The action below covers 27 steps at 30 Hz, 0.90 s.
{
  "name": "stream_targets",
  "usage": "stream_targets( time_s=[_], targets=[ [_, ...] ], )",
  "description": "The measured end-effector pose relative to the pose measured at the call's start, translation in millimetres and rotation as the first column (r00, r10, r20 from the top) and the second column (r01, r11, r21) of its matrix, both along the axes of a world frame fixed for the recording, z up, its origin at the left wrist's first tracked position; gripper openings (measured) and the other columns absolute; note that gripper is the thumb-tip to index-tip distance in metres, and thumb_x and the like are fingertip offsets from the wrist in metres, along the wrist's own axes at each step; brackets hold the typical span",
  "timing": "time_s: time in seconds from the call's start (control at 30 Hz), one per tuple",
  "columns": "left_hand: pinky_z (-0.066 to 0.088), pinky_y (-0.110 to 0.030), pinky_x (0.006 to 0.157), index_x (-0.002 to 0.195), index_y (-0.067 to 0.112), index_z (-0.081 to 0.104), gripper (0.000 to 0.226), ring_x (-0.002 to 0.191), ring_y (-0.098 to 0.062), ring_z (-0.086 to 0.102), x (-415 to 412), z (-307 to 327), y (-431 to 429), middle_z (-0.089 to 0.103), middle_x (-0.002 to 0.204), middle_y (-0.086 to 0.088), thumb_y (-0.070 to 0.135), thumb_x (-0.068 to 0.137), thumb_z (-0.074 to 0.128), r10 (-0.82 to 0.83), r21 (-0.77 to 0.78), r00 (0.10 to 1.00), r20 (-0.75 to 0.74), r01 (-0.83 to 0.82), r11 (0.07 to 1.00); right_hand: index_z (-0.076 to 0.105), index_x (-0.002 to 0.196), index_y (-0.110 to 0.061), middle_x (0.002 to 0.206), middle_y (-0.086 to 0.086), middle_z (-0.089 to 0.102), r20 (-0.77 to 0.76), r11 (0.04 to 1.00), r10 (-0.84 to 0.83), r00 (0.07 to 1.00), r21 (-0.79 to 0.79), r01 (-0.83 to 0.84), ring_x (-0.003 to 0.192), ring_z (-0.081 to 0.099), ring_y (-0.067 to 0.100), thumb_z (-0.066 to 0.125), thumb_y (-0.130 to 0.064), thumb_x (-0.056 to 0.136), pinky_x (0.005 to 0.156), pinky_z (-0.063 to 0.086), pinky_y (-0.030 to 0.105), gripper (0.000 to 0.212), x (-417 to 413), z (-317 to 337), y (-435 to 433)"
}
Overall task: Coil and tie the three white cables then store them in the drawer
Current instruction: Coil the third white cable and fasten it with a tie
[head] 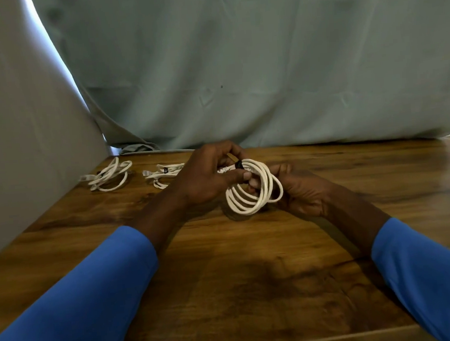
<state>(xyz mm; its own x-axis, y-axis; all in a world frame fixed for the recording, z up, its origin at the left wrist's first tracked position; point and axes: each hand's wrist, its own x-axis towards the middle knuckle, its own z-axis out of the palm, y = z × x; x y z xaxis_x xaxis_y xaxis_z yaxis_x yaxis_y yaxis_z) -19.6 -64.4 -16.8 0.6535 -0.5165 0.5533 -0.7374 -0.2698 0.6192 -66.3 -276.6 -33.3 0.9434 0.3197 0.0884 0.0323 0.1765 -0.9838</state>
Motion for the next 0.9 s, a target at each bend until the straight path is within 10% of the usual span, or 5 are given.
stream_targets(
  time_s=[0.13, 0.3, 0.6, 0.8, 0.9],
  targets=[
    [0.060, -0.048, 0.074, 0.108, 0.014, 0.069, 0.023, 0.081, -0.025, 0.076, 0.8, -1.9, -0.9, 0.078, 0.086, -0.006, 0.014, 0.088, 0.081, -0.081, 0.046, 0.988, -0.130, 0.088, 0.995, 0.077, 0.105, -0.003, 0.095, 0.013, 0.079, 0.432, 0.881, -0.054, 0.900, -0.403, 0.246, 0.084, 0.076, 0.023, 0.087, -0.017, 0.076, 0.077, 0.062, 0.038, 0.034, 3.7, -0.9, -3.1],
    [0.059, -0.036, 0.072, 0.110, 0.002, 0.066, 0.033, 0.075, -0.019, 0.074, -6.2, 1.4, -4.8, 0.077, 0.083, -0.010, 0.016, 0.083, 0.079, -0.196, -0.052, 0.914, -0.356, 0.190, 0.980, 0.074, 0.098, -0.016, 0.090, -0.001, 0.077, 0.742, 0.703, -0.021, 0.670, -0.465, 0.538, 0.082, 0.074, 0.016, 0.082, -0.018, 0.086, 0.074, 0.061, 0.044, 0.014, 9.3, 0.3, -7.2],
    [0.049, -0.030, 0.067, 0.108, -0.002, 0.070, 0.044, 0.069, -0.021, 0.044, -9.6, -7.6, -3.2, 0.052, 0.091, -0.020, 0.034, 0.085, 0.080, -0.281, -0.318, 0.675, -0.682, 0.072, 0.945, 0.071, 0.102, -0.006, 0.098, 0.009, 0.076, 0.637, 0.865, -0.026, 0.770, -0.372, 0.337, 0.087, 0.073, 0.019, 0.082, -0.008, 0.085, 0.079, 0.059, 0.034, 0.021, 11.3, -2.2, -6.4],
    [0.054, -0.052, 0.103, 0.129, -0.002, 0.066, 0.061, 0.113, -0.036, 0.068, -12.8, -5.5, -12.3, 0.071, 0.122, -0.023, 0.021, 0.075, 0.083, -0.346, -0.403, 0.457, -0.820, -0.030, 0.915, 0.074, 0.103, -0.011, 0.099, 0.002, 0.072, 0.798, 0.721, 0.012, 0.602, -0.424, 0.548, 0.089, 0.070, 0.016, 0.077, -0.019, 0.091, 0.076, 0.059, 0.040, 0.015, 13.8, 0.9, -13.3],
    [0.065, -0.035, 0.073, 0.116, 0.008, 0.071, 0.045, 0.066, -0.013, 0.072, -15.3, 0.5, -10.8, 0.076, 0.087, -0.007, 0.024, 0.075, 0.080, -0.301, -0.339, 0.397, -0.867, -0.026, 0.941, 0.073, 0.106, -0.014, 0.101, 0.001, 0.062, 0.907, 0.620, 0.064, 0.416, -0.363, 0.695, 0.086, 0.061, 0.011, 0.068, -0.023, 0.099, 0.071, 0.050, 0.029, 0.013, 10.8, 3.0, -12.5]
  ],
)
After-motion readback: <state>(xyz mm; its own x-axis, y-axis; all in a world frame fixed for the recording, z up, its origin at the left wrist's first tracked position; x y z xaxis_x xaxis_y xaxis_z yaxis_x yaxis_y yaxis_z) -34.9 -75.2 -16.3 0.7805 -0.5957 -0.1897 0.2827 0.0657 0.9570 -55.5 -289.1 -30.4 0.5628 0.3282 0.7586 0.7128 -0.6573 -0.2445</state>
